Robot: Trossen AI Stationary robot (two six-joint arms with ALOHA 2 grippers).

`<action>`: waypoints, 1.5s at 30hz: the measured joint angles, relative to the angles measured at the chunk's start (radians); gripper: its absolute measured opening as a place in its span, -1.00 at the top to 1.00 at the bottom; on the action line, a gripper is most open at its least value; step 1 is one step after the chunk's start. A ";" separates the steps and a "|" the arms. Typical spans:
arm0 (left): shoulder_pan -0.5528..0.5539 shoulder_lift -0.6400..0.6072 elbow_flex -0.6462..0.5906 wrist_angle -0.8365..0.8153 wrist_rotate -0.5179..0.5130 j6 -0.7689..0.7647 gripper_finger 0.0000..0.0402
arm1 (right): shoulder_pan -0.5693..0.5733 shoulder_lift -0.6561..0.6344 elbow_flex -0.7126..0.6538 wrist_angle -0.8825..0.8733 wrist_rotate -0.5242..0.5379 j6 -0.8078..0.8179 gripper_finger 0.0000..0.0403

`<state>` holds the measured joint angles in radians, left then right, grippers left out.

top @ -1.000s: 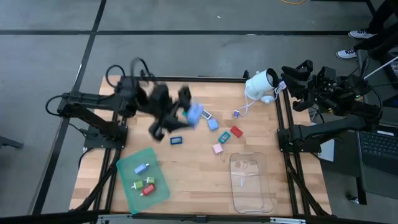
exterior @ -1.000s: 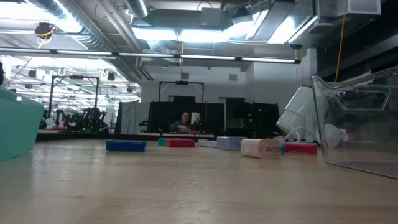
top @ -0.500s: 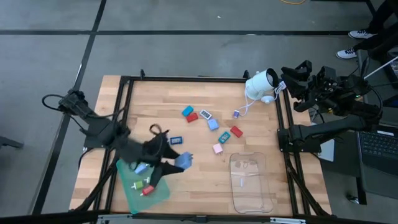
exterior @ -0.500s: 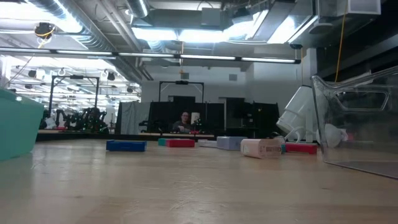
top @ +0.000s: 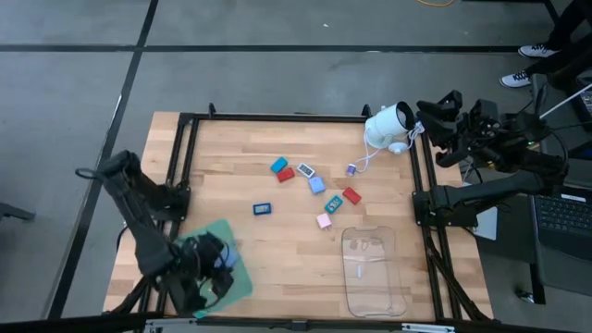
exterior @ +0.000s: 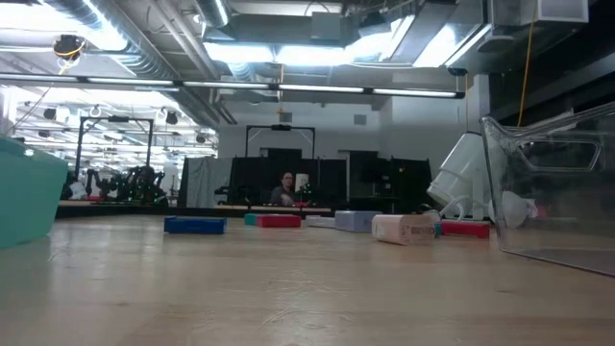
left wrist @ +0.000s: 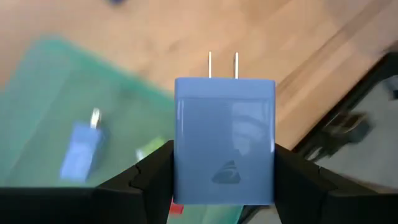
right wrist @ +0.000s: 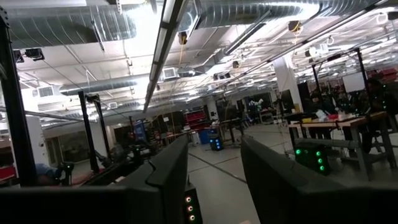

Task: Pick & Place Office items
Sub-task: Put the bottom blue charger adapter into the blue bin, then put the pink charger adapter into the blue bin

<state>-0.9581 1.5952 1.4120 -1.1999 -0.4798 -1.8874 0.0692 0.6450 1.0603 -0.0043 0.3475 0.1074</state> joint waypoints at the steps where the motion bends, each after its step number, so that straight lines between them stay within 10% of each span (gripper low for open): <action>1: -0.015 0.022 0.000 0.006 0.016 -0.023 -0.04 | 0.000 0.001 0.000 -0.003 0.000 0.006 0.23; 8: -0.080 0.138 0.000 0.077 0.159 -0.160 -0.04 | 0.000 0.012 0.000 -0.004 0.001 0.008 0.23; 19: -0.027 0.242 0.001 0.179 0.337 0.028 -0.04 | 0.000 0.018 0.000 -0.004 0.003 0.018 0.23; 32: -0.001 0.282 0.001 0.206 0.324 0.068 -0.05 | 0.000 0.039 0.000 -0.004 -0.001 0.030 0.23; 39: -0.001 0.282 0.001 0.204 0.322 0.052 -0.60 | 0.000 0.039 0.000 -0.004 -0.025 0.031 0.23; 45: 0.013 0.238 0.001 0.190 0.274 0.023 -0.60 | 0.000 0.037 0.000 0.003 -0.025 0.012 0.23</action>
<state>-0.9455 1.8335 1.4128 -1.0104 -0.2059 -1.8649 0.0692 0.6823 1.0607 -0.0009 0.3229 0.1192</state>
